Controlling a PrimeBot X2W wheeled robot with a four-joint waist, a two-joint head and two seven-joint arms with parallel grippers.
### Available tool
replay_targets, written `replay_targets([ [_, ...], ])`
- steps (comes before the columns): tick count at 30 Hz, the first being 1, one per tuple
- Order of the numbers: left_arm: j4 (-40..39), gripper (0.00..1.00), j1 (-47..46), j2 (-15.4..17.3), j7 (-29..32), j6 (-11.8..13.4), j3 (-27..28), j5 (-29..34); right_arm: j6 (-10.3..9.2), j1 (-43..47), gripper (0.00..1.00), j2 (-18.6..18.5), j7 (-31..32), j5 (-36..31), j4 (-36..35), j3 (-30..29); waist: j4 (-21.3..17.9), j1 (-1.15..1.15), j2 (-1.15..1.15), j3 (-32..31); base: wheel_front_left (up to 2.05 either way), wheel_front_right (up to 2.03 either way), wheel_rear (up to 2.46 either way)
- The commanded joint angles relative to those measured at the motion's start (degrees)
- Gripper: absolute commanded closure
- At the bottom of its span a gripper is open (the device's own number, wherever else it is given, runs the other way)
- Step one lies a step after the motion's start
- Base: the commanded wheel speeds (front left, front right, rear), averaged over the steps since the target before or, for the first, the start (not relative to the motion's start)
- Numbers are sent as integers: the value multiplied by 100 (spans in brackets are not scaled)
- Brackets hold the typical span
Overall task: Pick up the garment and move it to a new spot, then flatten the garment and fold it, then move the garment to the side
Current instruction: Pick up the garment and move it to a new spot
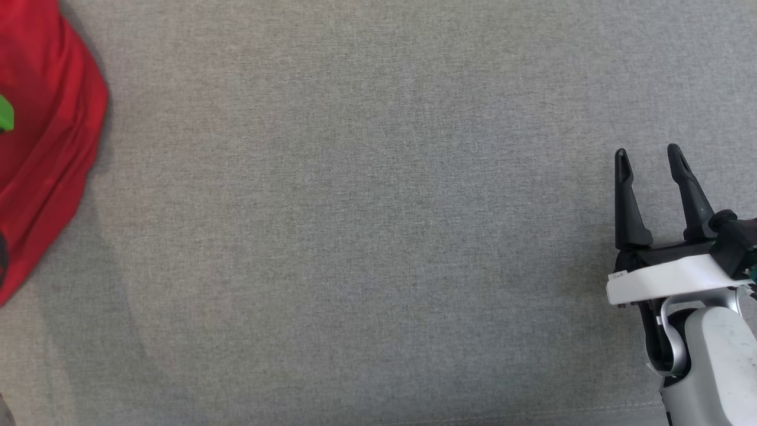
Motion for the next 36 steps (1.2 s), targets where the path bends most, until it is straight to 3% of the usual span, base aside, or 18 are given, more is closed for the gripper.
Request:
replay_targets([
  [1,160,0,-56,59,45,-36,10,-84,0,-76,0,4,-44,5,19,17,-57,0,0,30,0,0,0],
  [10,1215,0,97,2,531,-122,-61,-344,0,-110,0,36,-64,22,72,58,-163,0,0,15,0,0,0],
  [11,1274,61,82,4,521,-135,-85,-351,0,-112,0,37,-68,26,77,58,-170,0,0,18,0,0,0],
  [12,1318,100,54,13,498,-139,-96,-366,0,-115,0,39,-70,30,82,60,-174,0,0,19,0,0,0],
  [24,1292,100,-263,171,-339,-171,-385,-135,0,-80,0,108,-118,75,267,136,-112,0,0,-322,0,0,0],
  [30,857,100,-465,177,-827,-190,-624,21,0,10,0,154,-146,123,405,190,-20,0,0,-692,0,0,0],
  [36,57,100,-715,194,-929,-194,-949,119,0,91,0,248,-170,145,564,217,-23,0,0,-1083,0,0,0],
])
